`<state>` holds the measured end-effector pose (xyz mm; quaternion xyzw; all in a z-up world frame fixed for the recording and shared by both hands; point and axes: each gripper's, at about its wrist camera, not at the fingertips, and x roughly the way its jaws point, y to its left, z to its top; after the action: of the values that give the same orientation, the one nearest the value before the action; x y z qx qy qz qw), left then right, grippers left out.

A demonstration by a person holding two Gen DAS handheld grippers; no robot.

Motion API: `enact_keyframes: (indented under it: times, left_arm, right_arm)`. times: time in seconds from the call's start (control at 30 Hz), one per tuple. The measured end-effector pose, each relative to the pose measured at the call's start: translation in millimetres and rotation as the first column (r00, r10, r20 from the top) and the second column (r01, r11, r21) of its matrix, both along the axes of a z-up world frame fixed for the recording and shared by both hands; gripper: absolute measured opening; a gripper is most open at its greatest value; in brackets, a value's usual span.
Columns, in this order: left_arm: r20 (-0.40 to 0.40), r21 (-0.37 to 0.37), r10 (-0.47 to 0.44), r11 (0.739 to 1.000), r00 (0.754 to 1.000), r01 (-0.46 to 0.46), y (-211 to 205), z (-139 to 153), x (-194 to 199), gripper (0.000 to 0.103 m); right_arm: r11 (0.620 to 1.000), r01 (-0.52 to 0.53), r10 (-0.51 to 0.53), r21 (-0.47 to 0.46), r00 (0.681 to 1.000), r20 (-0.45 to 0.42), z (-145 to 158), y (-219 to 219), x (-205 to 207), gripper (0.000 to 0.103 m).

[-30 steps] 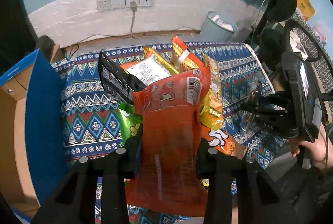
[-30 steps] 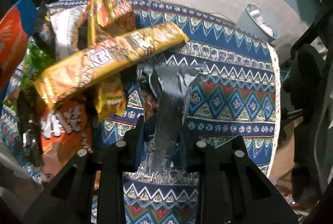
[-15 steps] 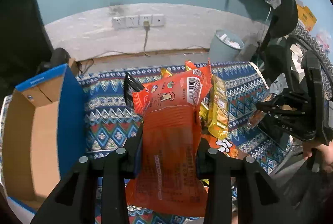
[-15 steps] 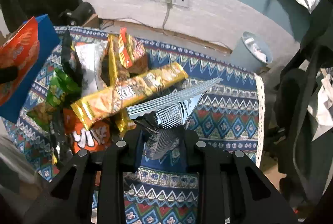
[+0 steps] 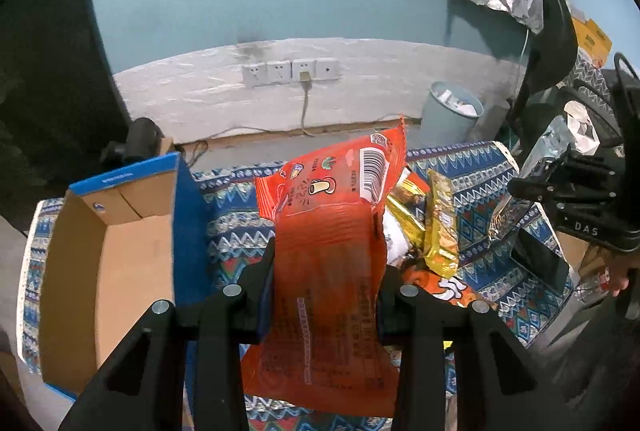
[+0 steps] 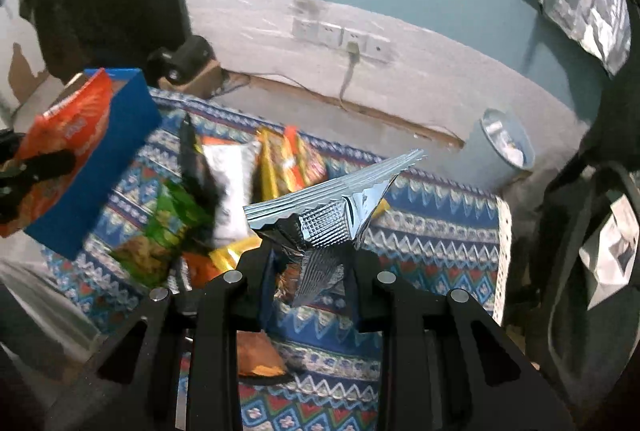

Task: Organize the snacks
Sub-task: 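Carry both snacks to the cardboard box and release them inside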

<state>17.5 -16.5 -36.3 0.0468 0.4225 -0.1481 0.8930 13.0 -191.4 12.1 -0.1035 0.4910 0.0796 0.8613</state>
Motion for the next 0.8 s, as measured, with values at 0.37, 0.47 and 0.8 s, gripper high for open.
enact_keyframes:
  times: [0.37,0.47,0.8]
  left_arm:
    - [0.058,-0.009,0.066,0.998,0.996,-0.066,34.6,14.5,-7.3,0.038]
    - [0.064,-0.013,0.084,0.996,0.994,-0.084,45.1,17.0,-8.2,0.038]
    - [0.085,-0.002,0.149,0.989,0.985,-0.15,80.0,16.2,-10.0,0.038]
  right_arm:
    - [0.993,-0.107,0.106,0.043,0.994,0.021,18.0,54.7,7.9,0.027]
    - [0.99,-0.134,0.133,0.053,0.991,0.022,20.9,71.0,10.4,0.027]
    - [0.973,-0.211,0.211,0.088,0.977,0.009,21.6,126.4,23.7,0.027]
